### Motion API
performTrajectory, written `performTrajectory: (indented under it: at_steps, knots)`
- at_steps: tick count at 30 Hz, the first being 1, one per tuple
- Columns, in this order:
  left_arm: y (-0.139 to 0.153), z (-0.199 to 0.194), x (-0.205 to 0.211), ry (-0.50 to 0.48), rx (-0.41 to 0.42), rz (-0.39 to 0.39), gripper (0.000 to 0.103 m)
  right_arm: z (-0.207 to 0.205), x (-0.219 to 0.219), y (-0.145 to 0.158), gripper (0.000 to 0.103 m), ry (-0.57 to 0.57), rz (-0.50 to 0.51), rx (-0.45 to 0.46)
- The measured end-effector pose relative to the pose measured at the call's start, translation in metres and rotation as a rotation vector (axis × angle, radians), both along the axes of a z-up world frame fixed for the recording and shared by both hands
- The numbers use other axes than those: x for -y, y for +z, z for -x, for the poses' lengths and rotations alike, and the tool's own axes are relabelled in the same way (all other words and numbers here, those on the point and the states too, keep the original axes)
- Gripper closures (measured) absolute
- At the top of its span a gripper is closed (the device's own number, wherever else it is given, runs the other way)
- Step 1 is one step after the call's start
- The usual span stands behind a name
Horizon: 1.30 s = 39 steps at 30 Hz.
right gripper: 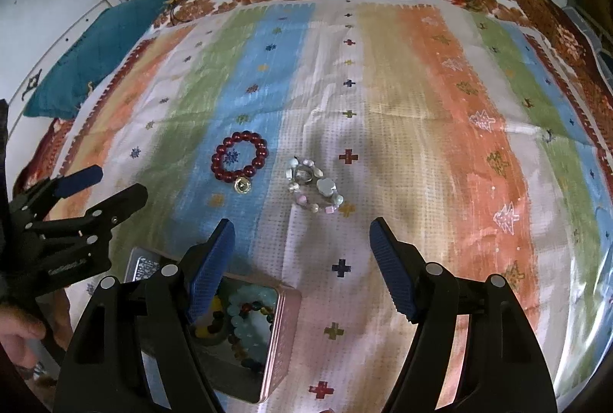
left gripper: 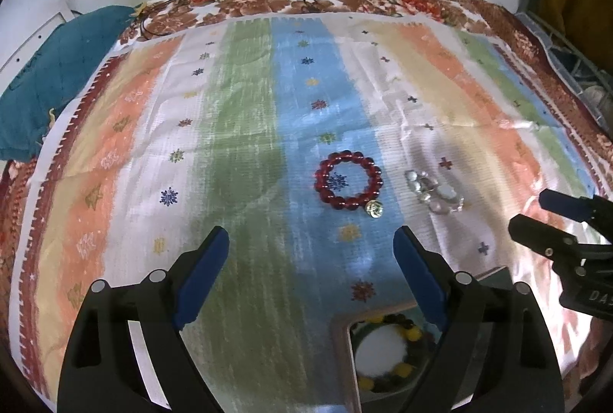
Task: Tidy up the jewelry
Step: 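Move both open tools to the dark red and clear crystal bracelets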
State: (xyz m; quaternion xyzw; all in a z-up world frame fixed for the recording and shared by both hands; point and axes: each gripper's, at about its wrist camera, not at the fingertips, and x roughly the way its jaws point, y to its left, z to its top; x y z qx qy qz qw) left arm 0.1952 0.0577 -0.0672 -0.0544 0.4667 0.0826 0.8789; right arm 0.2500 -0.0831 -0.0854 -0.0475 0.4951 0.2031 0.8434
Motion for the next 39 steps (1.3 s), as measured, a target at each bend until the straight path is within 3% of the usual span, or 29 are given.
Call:
performTrajectory:
  at_steps: [18,24,39]
  knots:
    - [-0.018,-0.028,-0.008,-0.008,-0.02,0.006,0.016,-0.034,0.002,-0.029,0.03,-0.037,0.036,-0.034]
    - [-0.028,-0.035,-0.017,-0.004,-0.033,0.01,0.016,-0.043,0.007,-0.027,0.03,-0.072,0.021,-0.001]
    - [-0.044,-0.055,-0.023,-0.017,-0.062,0.028,0.016,-0.059,-0.002,-0.058,0.03,-0.061,0.078,-0.058]
